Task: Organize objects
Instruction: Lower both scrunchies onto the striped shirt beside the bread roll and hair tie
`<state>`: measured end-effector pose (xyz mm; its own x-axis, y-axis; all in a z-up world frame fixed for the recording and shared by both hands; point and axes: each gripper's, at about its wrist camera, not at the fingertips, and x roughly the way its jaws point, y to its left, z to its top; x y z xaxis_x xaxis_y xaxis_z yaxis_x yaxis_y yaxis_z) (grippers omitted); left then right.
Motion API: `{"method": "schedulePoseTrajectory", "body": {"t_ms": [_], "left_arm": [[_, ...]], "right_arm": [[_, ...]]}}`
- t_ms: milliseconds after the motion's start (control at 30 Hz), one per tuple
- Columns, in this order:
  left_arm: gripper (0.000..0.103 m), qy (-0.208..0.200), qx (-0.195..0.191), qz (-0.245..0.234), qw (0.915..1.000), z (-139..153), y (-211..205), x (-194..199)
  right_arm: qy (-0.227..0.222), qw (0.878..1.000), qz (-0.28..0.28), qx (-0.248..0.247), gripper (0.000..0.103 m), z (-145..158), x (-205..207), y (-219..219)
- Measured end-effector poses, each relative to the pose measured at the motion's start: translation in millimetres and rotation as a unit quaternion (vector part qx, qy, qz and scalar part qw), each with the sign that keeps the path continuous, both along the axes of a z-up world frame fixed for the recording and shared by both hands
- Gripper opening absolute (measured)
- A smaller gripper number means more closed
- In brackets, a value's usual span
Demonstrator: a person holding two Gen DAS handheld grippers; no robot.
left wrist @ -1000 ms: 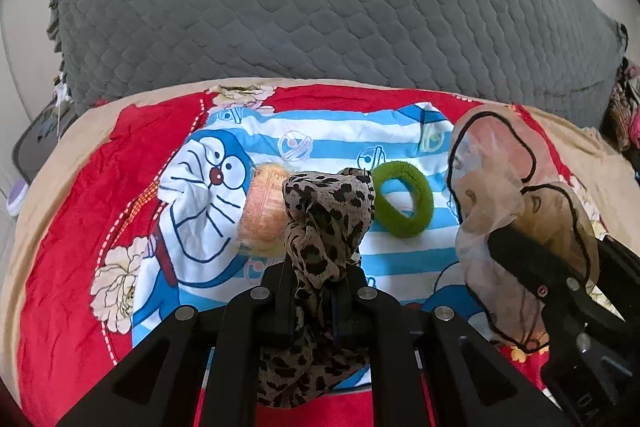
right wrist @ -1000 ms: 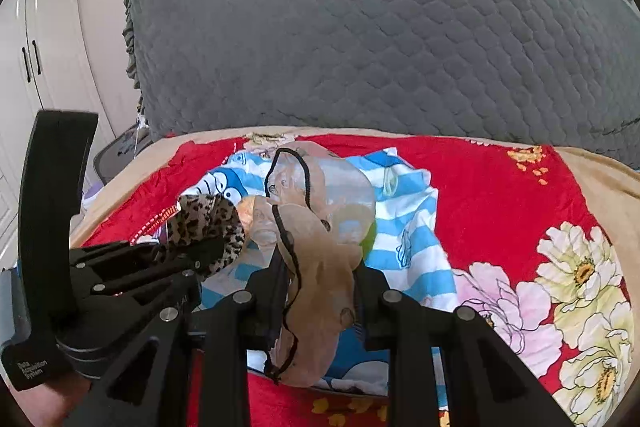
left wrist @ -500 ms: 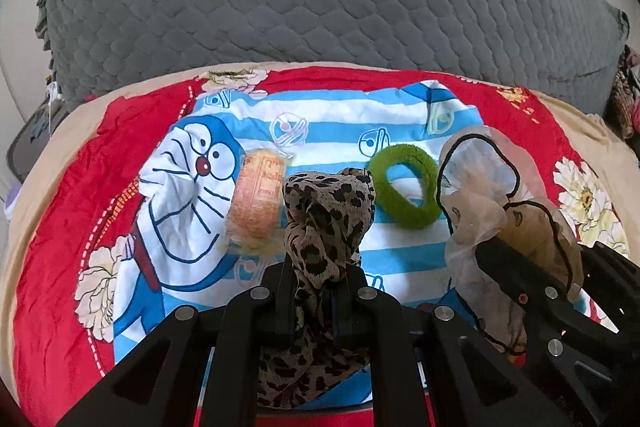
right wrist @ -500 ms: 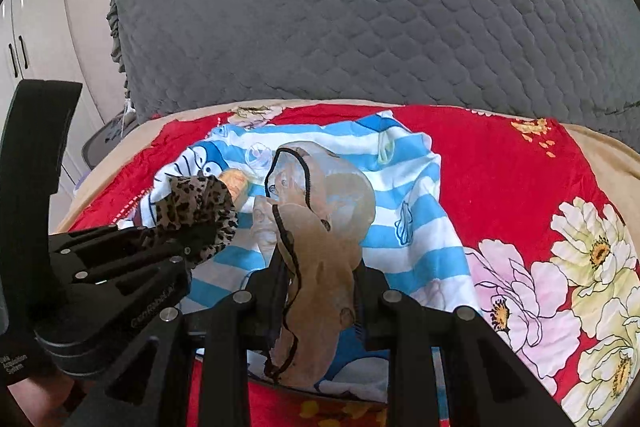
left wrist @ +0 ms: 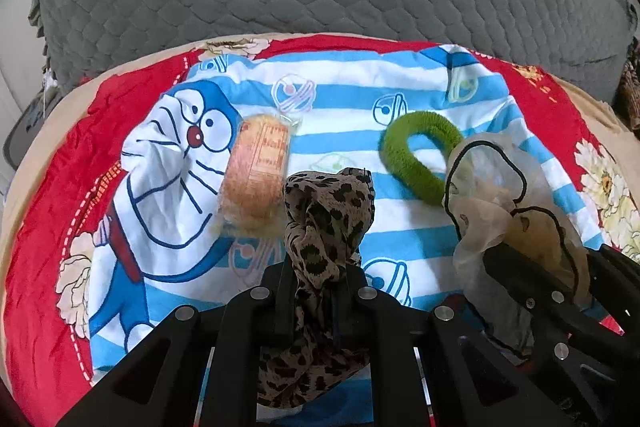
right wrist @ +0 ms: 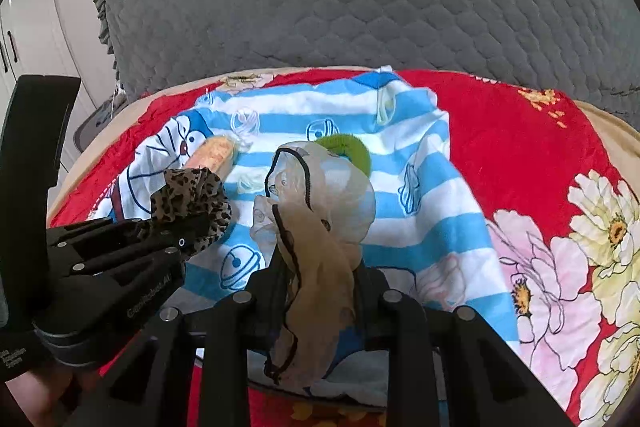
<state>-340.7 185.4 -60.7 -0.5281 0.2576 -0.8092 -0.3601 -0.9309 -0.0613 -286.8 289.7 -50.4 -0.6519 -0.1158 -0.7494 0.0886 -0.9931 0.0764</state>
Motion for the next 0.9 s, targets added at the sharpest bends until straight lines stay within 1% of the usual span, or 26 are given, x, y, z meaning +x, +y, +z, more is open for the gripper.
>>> {"method": "schedulePoseTrajectory", "body": {"t_ms": [333,900], "left_arm": [[0.012,-0.006,-0.005,-0.005,1.0,-10,3,1],[0.014,-0.014,-0.008,-0.008,0.9998,-19,1,-1]], "right_arm": [[-0.012,1.0,-0.006,-0.003,0.028,-6,-3,2],[-0.031,0.999,-0.015,-0.004,0.029,-15,-7,4]]}}
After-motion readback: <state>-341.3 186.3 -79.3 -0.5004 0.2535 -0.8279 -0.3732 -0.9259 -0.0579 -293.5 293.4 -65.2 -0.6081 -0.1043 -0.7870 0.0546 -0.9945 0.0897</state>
